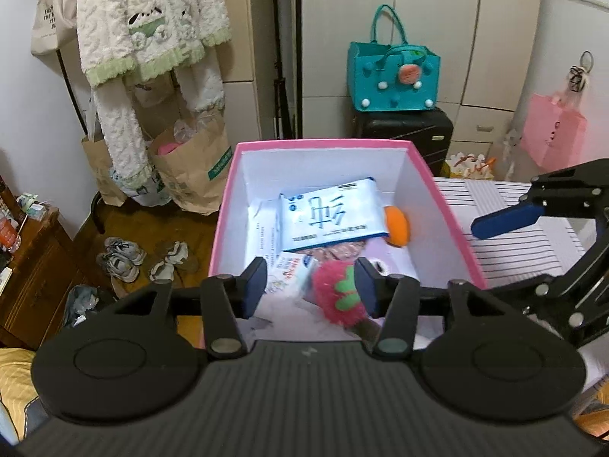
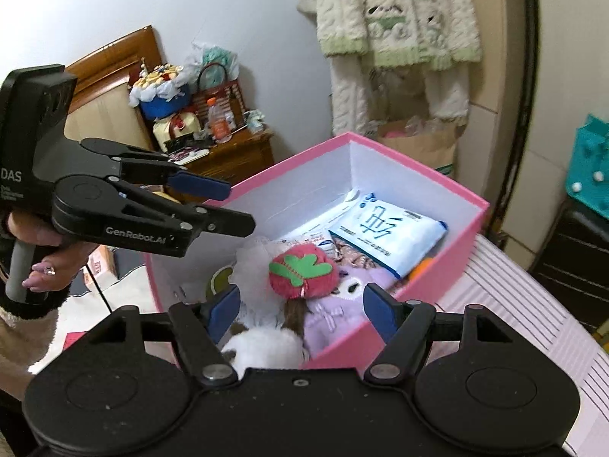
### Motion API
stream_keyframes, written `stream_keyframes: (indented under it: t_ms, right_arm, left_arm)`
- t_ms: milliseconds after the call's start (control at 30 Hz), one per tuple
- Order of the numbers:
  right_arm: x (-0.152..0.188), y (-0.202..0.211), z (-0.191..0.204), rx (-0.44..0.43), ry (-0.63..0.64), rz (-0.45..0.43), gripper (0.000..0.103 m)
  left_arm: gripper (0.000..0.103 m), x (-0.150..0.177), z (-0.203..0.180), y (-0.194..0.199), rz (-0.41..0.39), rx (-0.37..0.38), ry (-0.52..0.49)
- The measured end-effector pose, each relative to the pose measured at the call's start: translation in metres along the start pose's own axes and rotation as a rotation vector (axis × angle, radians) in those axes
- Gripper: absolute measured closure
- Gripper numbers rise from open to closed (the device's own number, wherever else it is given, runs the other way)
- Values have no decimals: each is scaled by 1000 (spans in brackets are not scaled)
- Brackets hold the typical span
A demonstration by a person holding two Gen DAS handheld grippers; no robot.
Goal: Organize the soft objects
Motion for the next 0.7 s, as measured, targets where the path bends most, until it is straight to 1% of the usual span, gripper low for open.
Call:
stream_keyframes:
  t_ms: [67, 233, 300, 400, 467, 533, 600, 700]
  right_arm:
    - [7, 11, 3, 24, -8, -13, 26]
    - [28, 38, 10, 84, -32, -49, 20]
    - [34, 47, 13, 114, -48, -60, 14]
    - [47, 62, 17, 208, -90, -68, 6]
    - [54, 69, 19, 308, -127, -58, 5]
    - [61, 76, 22, 379, -153, -36, 5]
    - [68, 84, 23, 392, -162, -24, 5]
    - [80, 96, 21, 367, -184, -54, 5]
  left_arm:
    - [46, 4, -6, 8, -2, 7, -5]
    - [41, 14, -25, 29, -6, 31, -30]
    - [39, 18, -34, 37, -9, 45, -39]
    - [34, 25, -45, 48, -15, 59, -54]
    - [31, 29, -51, 55, -18, 72, -61]
    - [26, 34, -57, 61, -20, 89, -67]
    - [20, 39, -62, 67, -20, 102, -72]
    - [14, 45, -69, 72, -21, 113, -79]
Point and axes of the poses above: each gripper's, at about its wrist camera, not at the fingertips, and y roughly against the way its jaws point, z to its left, x to its underside, the point moved 3 cm from there along -y, roughly the way its jaws point, and after that the axes turned 7 degrees about z, right-handed, at the moved point
